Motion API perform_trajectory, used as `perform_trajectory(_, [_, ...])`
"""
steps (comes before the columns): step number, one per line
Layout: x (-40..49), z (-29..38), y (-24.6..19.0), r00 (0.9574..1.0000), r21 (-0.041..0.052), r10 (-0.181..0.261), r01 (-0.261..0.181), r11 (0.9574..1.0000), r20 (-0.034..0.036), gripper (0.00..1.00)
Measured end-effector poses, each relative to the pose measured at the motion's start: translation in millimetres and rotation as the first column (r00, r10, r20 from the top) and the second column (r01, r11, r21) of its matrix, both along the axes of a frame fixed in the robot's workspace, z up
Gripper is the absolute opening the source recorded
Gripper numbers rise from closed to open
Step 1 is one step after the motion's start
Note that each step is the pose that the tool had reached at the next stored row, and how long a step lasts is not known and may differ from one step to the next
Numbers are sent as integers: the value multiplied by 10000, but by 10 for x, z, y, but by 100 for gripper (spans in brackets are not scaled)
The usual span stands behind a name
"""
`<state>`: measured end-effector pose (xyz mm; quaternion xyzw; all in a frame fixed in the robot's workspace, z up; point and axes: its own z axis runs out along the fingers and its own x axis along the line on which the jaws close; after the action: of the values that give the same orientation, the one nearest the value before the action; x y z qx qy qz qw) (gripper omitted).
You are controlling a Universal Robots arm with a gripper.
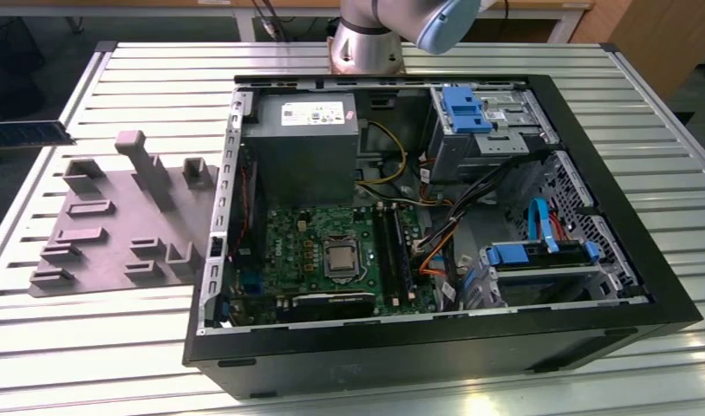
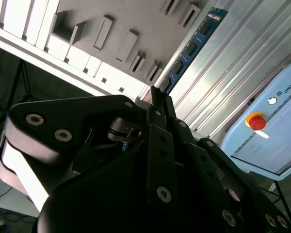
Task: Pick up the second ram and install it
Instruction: 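Pick up the second ram and move it above second insertion slot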
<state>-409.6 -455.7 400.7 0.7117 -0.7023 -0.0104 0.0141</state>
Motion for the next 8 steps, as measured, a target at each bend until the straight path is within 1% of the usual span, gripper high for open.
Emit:
perform_trajectory(5, [0,56,0,10000,0,-1,1,10000,1,14])
perform_trajectory(8, [0,59,0,10000,0,0,0,10000,1,14])
